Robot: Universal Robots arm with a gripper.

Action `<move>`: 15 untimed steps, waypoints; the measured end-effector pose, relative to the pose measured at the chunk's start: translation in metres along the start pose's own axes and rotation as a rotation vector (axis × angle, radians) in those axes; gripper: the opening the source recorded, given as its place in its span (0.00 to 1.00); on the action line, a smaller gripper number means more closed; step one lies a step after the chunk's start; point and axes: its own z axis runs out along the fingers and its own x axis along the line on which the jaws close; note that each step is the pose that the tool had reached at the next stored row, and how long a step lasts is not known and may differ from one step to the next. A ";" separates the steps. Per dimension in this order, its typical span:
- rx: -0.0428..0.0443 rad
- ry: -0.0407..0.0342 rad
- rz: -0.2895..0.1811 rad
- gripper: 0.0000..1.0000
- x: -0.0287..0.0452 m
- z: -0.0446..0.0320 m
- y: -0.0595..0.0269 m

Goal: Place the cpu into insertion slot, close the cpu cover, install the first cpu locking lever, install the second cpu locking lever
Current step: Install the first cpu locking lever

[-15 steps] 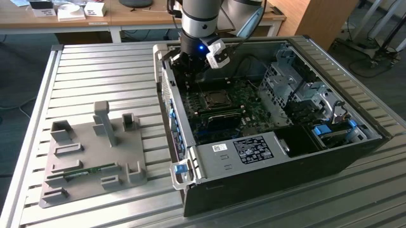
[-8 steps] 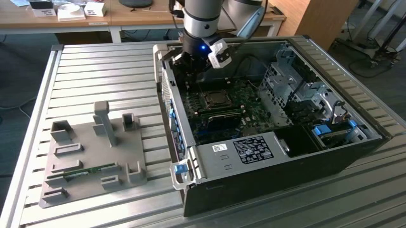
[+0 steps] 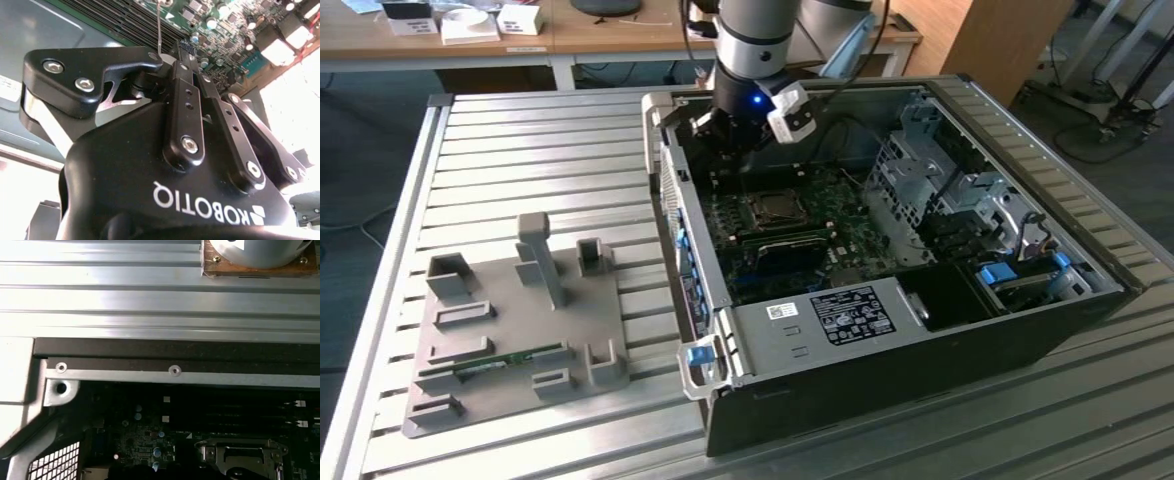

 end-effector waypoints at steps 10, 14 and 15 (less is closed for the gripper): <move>-0.0001 0.0000 0.000 0.10 -0.0266 0.0012 -0.0006; 0.0000 0.0001 0.000 0.10 -0.0321 0.0014 -0.0007; 0.0000 0.0000 0.000 0.10 -0.0321 0.0014 -0.0007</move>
